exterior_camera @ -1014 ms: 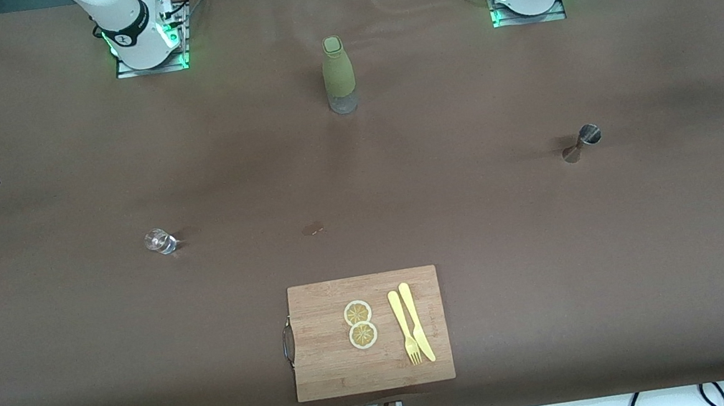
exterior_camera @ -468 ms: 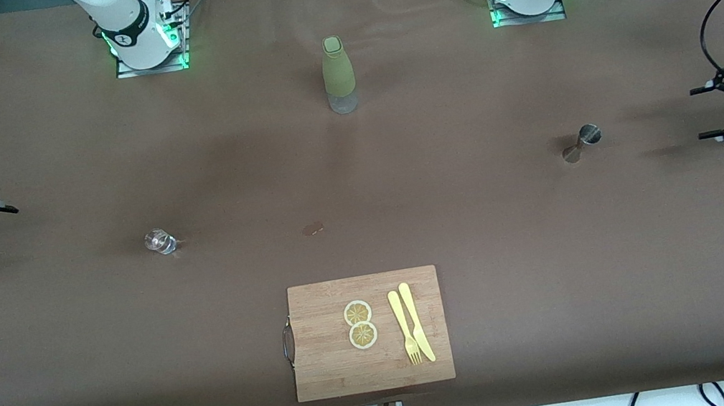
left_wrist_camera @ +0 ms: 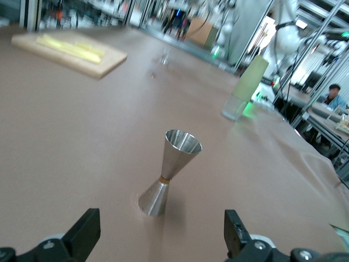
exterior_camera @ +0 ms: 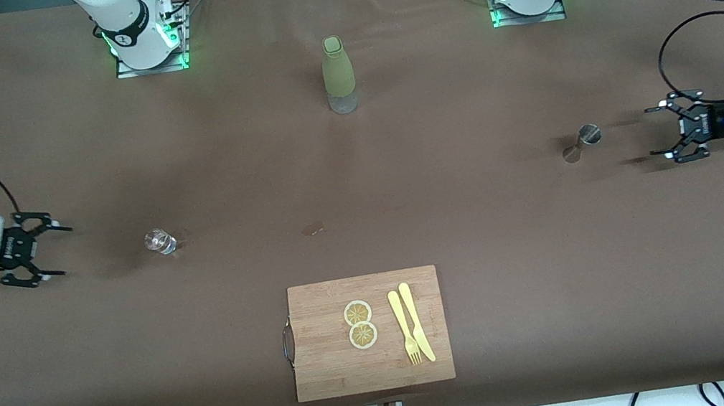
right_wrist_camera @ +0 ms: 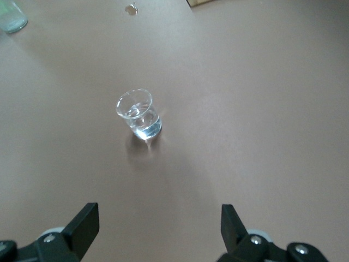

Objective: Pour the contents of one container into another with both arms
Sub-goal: 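Reach the right gripper to the glass while the left gripper reaches the jigger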

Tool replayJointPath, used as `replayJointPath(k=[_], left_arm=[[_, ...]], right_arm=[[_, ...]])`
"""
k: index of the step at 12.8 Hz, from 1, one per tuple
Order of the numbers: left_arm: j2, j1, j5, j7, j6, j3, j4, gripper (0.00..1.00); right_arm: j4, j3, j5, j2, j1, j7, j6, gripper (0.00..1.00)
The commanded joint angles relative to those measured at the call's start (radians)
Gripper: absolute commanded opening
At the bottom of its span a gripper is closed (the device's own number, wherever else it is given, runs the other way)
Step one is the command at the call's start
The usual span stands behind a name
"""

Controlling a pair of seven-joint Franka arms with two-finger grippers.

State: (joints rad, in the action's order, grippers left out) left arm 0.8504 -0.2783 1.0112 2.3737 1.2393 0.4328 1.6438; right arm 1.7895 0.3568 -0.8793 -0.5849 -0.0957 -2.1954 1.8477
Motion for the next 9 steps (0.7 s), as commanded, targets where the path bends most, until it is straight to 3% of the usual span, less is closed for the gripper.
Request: replayJointPath(k=[1, 3, 9], left_arm=[[0.091, 0.013, 0.072, 0.198, -0.049, 0.007, -0.001, 1.0], [0.137, 0.018, 0.111, 0.278, -0.058, 0.0, -0.001, 1.0], [0.179, 0.048, 0.158, 0.456, -0.06, -0.095, 0.001, 1.0]], right_arm=[[-0.01, -0.013, -0.168, -0.074, -0.004, -0.157, -0.072, 0.99], [-0.01, -0.035, -0.245, -0.127, -0.003, -0.245, -0.143, 0.99], [-0.015, -0.082, -0.299, -0.228, -0.003, -0.437, -0.226, 0.99]])
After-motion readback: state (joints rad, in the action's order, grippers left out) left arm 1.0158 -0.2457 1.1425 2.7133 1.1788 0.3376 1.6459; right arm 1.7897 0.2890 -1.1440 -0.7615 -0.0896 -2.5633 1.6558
